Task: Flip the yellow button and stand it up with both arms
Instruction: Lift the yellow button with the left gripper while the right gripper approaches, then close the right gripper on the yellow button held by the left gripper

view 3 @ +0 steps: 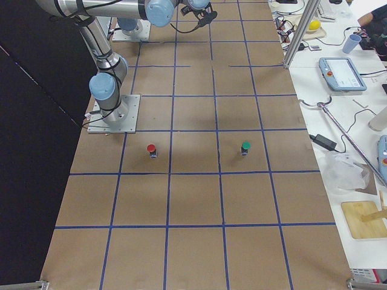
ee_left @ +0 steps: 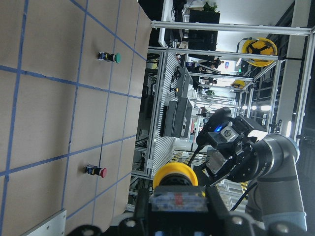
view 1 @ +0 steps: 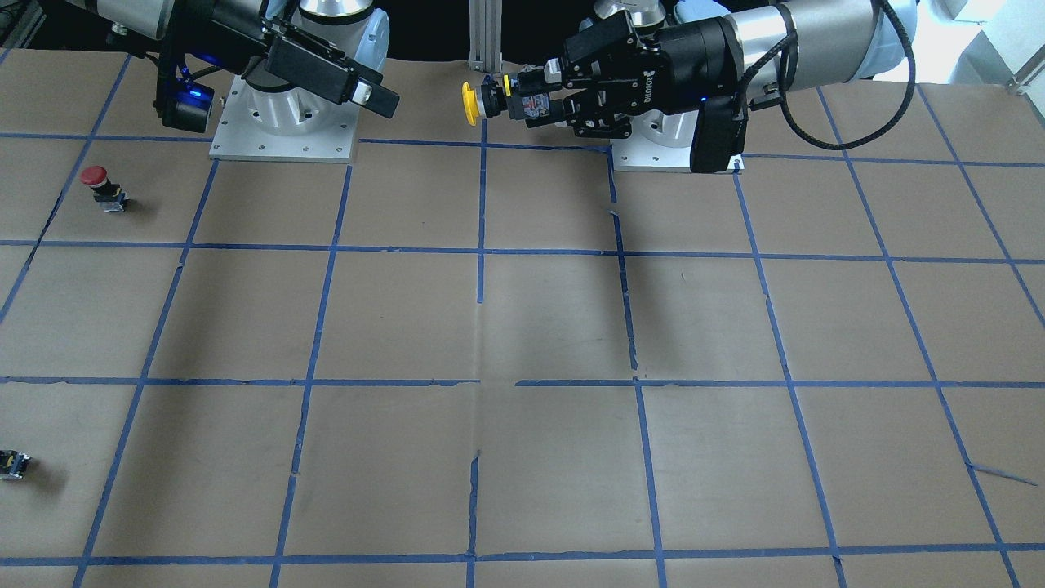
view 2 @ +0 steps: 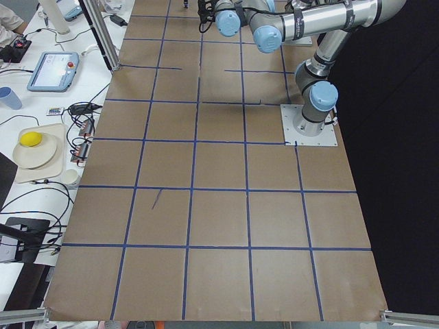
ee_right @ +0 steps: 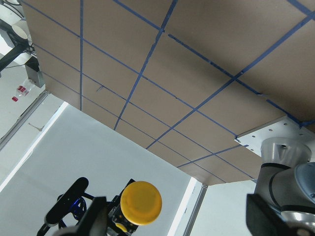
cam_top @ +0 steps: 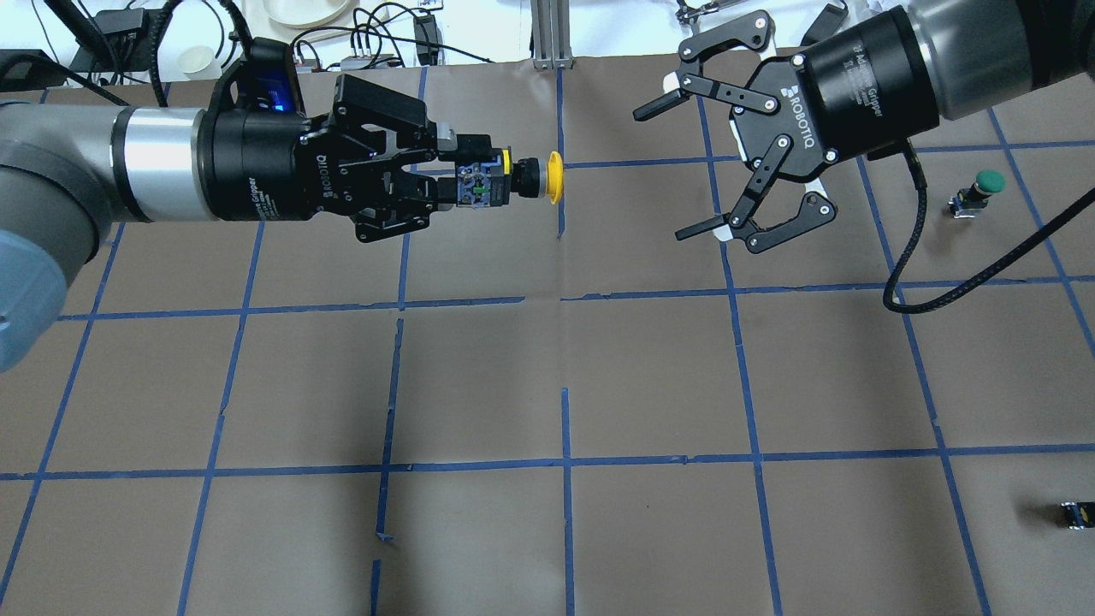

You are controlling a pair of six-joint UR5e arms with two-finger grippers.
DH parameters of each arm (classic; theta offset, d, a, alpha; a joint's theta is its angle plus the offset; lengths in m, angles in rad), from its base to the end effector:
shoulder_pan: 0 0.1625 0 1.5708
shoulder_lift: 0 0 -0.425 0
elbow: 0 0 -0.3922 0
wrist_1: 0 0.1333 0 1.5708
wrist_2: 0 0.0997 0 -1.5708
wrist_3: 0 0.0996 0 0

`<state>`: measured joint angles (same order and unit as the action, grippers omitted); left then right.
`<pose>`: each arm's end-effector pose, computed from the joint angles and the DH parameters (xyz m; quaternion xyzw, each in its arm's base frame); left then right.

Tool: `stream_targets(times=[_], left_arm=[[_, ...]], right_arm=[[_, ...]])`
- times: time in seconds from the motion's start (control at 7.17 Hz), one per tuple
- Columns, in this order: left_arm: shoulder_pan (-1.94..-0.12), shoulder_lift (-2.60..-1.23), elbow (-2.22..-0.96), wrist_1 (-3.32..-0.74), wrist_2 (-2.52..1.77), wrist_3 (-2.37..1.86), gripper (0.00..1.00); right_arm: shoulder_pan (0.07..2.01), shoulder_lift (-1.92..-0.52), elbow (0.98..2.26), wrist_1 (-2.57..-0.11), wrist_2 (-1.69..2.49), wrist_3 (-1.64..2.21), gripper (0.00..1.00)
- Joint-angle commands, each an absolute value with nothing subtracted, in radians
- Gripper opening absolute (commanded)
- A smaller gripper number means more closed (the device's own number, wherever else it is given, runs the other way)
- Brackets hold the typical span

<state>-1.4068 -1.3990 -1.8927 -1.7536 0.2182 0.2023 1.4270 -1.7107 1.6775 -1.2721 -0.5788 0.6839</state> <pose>-0.1618 -0.4346 0.4696 0.0890 -0.7710 -0.0146 0.6305 0.1550 -0.4414 0.5176 0.4082 0.7728 0.2380 0.4236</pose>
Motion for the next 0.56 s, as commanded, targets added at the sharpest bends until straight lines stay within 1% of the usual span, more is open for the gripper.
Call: stream_targets(times=[0.0,0.14,0.42], left_arm=[[-1.410,-1.405,-1.894,-1.729,0.189,0.173,0.10],[-1.410,-1.399,-1.896,-1.660,0.142,0.114,0.10],[-1.411,-1.399,-1.902,-1.623,0.133,0.067,0.10]], right_arm=[[1.465,-1.698,1.678,-1.272,-0.522,0.686,1.00],[1.466,-1.701,1.677,-1.273,-0.490,0.710,1.00],[1.468,-1.695,1.678,-1.273,-0.443,0.723,1.00]])
